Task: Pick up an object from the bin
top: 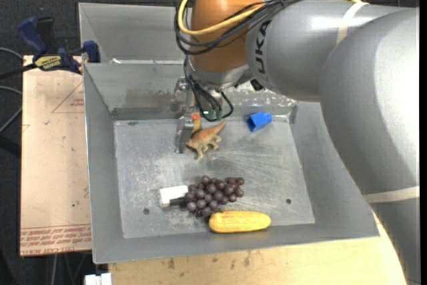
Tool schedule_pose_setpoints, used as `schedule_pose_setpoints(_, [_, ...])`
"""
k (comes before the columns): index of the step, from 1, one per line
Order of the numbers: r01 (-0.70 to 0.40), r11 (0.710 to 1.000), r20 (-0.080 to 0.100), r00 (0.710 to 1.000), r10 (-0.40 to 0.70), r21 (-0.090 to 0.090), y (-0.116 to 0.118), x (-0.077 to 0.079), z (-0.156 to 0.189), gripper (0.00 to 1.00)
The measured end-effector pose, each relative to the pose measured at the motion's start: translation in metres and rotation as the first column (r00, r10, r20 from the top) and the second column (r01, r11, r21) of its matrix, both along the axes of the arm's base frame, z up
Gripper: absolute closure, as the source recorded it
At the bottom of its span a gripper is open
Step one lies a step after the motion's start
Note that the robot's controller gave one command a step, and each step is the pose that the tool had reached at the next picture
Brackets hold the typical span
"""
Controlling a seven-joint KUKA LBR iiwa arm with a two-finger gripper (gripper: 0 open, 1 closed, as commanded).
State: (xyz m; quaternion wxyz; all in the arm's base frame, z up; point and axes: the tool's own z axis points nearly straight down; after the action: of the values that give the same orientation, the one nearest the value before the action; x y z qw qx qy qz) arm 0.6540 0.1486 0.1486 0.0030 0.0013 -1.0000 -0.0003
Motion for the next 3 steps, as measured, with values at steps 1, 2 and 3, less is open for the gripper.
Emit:
schedule_pose_setpoints(1, [0.002, 1.000, 0.008, 1.000, -0.002, 0.001, 0.000, 0.002, 0.005, 0.00])
schedule_pose_setpoints(2, [-0.072, 0.997, 0.016, 0.997, 0.072, 0.002, -0.009, -0.004, -0.017, 0.00])
schedule_pose_setpoints(3, [-0.147, 0.989, 0.016, 0.989, 0.147, 0.007, -0.063, -0.005, -0.070, 0.00])
